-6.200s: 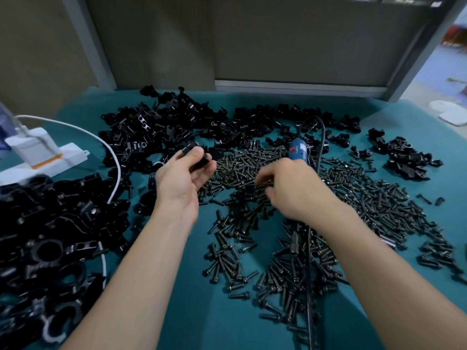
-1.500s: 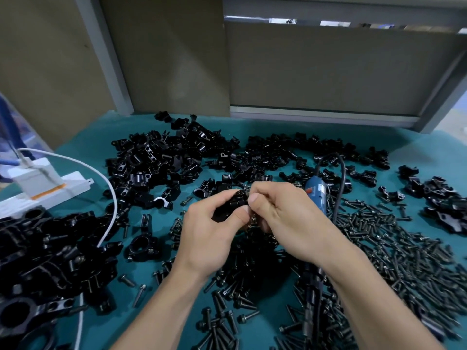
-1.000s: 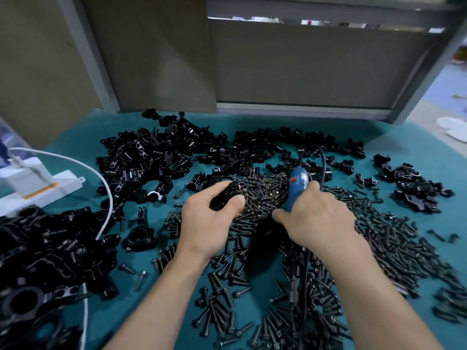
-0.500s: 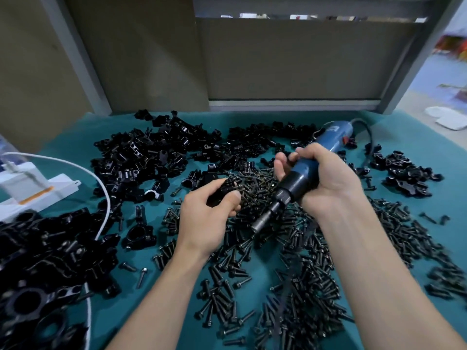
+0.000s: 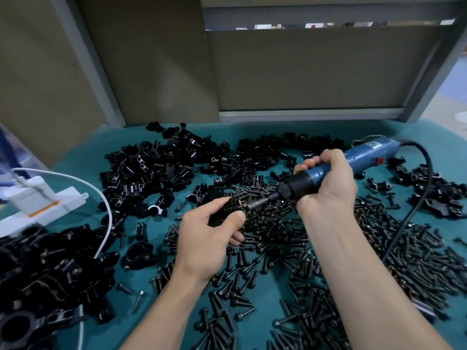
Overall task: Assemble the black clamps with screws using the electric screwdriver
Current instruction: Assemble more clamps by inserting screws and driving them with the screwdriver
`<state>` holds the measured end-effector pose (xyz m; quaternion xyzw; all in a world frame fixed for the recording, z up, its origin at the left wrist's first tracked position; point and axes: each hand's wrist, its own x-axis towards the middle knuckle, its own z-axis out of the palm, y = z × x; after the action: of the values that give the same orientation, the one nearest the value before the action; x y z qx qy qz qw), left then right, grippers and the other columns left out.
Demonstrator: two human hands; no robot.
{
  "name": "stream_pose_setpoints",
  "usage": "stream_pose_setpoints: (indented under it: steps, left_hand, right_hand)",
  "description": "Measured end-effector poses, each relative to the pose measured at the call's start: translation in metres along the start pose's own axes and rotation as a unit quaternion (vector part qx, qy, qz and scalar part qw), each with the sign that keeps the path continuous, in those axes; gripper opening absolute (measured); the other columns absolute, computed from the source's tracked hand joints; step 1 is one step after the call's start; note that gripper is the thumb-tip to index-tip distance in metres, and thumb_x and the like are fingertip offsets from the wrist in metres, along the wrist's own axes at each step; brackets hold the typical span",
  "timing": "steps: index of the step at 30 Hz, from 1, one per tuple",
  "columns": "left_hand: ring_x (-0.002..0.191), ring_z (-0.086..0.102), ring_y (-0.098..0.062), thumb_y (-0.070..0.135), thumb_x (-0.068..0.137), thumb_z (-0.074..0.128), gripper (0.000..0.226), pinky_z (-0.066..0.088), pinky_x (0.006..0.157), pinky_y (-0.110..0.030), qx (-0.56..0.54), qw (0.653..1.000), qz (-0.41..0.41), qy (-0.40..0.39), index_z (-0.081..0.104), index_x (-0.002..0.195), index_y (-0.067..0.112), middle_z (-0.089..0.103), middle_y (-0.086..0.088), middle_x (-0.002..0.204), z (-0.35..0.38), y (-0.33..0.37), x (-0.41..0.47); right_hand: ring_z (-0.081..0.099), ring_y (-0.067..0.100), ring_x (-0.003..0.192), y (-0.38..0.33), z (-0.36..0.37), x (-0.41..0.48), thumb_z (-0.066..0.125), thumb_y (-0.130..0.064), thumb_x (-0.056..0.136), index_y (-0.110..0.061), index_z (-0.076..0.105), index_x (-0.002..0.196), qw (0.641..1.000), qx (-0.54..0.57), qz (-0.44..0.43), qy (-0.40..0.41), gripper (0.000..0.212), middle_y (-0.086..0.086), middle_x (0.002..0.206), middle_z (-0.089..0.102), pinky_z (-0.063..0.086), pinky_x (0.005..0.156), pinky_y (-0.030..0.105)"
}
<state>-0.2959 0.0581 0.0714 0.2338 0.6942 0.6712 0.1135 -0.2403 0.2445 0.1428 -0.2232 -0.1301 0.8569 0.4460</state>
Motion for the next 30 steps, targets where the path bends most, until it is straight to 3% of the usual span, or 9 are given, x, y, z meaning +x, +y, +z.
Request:
stream_pose_setpoints:
  steps: [4,7,10,12,14,17,23,26,30]
  left_hand:
    - [0.064,0.075,-0.02,0.038,0.081,0.081,0.059,0.059,0.065,-0.034,0.012,1.0,-0.026,0.011,0.069,0.135,0.018,0.08,0.002,0.084,0.001,-0.003,0.0]
    - [0.083,0.078,-0.017,0.047,0.077,0.078,0.066,0.055,0.1,-0.053,0.032,0.999,-0.025,0.017,0.067,0.137,0.02,0.08,0.012,0.086,0.002,-0.002,0.0]
    - [0.107,0.068,0.002,0.043,0.083,0.085,0.05,0.044,0.117,-0.047,0.064,0.996,-0.023,0.05,0.068,0.129,0.032,0.073,0.028,0.098,0.003,-0.001,0.0]
    - [0.112,0.069,-0.007,0.037,0.086,0.085,0.041,0.049,0.112,-0.047,0.046,0.997,-0.033,0.047,0.071,0.124,0.035,0.074,0.024,0.105,0.003,-0.001,0.001]
    - [0.094,0.078,-0.021,0.026,0.091,0.081,0.026,0.061,0.092,-0.05,0.0,0.999,-0.04,0.02,0.077,0.117,0.027,0.081,0.005,0.097,0.004,-0.001,0.0]
    - [0.076,0.079,-0.023,0.016,0.096,0.074,0.015,0.06,0.069,-0.035,-0.014,0.999,-0.038,0.015,0.079,0.111,0.017,0.081,-0.003,0.09,0.004,0.0,-0.001]
    - [0.071,0.078,-0.025,0.009,0.097,0.071,0.015,0.06,0.062,-0.025,-0.048,0.996,-0.074,0.009,0.081,0.088,0.016,0.079,-0.01,0.081,0.003,0.001,-0.002]
    - [0.069,0.077,-0.022,0.009,0.096,0.072,0.008,0.058,0.058,-0.023,-0.051,0.994,-0.096,0.003,0.079,0.098,0.012,0.08,-0.009,0.081,0.002,0.002,-0.002]
    - [0.07,0.077,-0.022,0.009,0.095,0.073,0.021,0.056,0.059,-0.021,-0.043,0.994,-0.103,0.01,0.074,0.116,0.007,0.08,-0.007,0.083,0.0,0.002,-0.002]
  right_hand:
    - [0.054,0.017,0.052,0.001,-0.001,0.002,0.06,0.008,0.083,-0.008,0.048,0.101,1.0,0.006,-0.01,-0.007,0.027,0.005,0.064,0.055,0.049,0.054,0.029]
    - [0.054,0.017,0.051,0.001,0.0,0.003,0.059,0.007,0.084,-0.008,0.048,0.098,1.0,0.007,-0.019,-0.009,0.024,0.005,0.063,0.055,0.049,0.054,0.029]
    - [0.053,0.017,0.05,0.003,0.002,0.001,0.059,0.007,0.086,-0.008,0.048,0.095,0.999,-0.002,-0.035,-0.019,0.02,0.006,0.064,0.054,0.049,0.053,0.029]
    - [0.053,0.017,0.05,0.004,0.003,0.0,0.058,0.007,0.087,-0.008,0.048,0.096,0.999,-0.002,-0.043,-0.03,0.02,0.006,0.065,0.053,0.05,0.053,0.029]
    - [0.053,0.017,0.05,0.004,0.004,-0.002,0.058,0.007,0.086,-0.008,0.049,0.096,0.998,-0.001,-0.048,-0.04,0.02,0.005,0.064,0.053,0.05,0.054,0.03]
    - [0.053,0.017,0.05,0.006,0.006,-0.004,0.056,0.009,0.084,-0.008,0.048,0.09,0.997,0.007,-0.046,-0.054,0.02,0.005,0.063,0.053,0.05,0.055,0.03]
    - [0.052,0.018,0.052,0.011,0.005,-0.004,0.053,0.01,0.083,-0.009,0.047,0.085,0.997,0.003,-0.032,-0.073,0.02,0.006,0.065,0.052,0.05,0.056,0.031]
    - [0.051,0.017,0.053,0.013,0.004,-0.004,0.053,0.009,0.084,-0.009,0.047,0.084,0.996,-0.005,-0.03,-0.082,0.019,0.006,0.066,0.05,0.049,0.057,0.032]
    - [0.051,0.017,0.053,0.014,0.003,-0.003,0.052,0.009,0.085,-0.009,0.047,0.084,0.996,-0.001,-0.026,-0.083,0.019,0.005,0.065,0.051,0.05,0.057,0.031]
